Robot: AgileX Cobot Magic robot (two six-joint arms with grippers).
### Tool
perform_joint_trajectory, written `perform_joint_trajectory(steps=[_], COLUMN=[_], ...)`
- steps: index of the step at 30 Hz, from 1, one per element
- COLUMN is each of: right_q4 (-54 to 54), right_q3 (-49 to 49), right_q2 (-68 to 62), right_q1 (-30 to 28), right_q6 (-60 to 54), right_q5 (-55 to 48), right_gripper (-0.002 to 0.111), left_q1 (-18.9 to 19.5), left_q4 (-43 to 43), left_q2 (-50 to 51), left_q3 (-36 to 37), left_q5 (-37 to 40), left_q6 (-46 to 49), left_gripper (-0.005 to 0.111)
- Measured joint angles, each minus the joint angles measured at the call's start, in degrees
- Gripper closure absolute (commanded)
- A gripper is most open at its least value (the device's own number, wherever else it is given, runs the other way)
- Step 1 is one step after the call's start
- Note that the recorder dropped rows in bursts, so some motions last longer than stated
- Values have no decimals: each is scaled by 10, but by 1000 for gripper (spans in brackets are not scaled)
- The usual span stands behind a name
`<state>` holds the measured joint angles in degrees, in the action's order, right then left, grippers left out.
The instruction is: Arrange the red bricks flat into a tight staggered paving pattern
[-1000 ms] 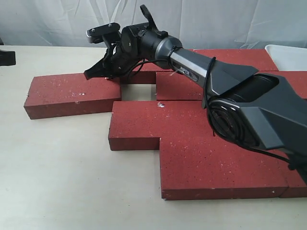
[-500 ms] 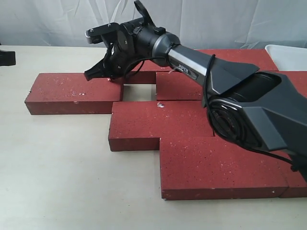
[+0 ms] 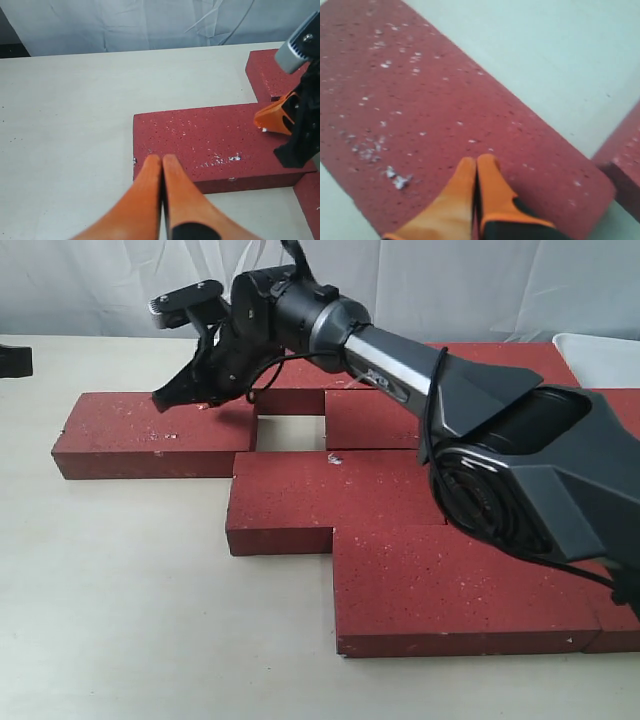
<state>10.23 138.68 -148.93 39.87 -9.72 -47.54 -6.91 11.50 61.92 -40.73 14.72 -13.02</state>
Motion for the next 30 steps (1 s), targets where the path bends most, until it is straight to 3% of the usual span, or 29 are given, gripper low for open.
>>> perform_joint_trajectory(steps=[12,30], right_q4=[-57,-125], right_q3=[0,2], right_q2=[-24,-7], right_q1=[16,-3], right_q6=[10,31], right_q5=[13,-94], right_gripper=[107,107], left_q1=[0,0], left_q4=[0,0], left_q2=[0,0], left_q3=[0,0], left_q5=[-1,-1], left_q6=[0,0], left_gripper=[106,106])
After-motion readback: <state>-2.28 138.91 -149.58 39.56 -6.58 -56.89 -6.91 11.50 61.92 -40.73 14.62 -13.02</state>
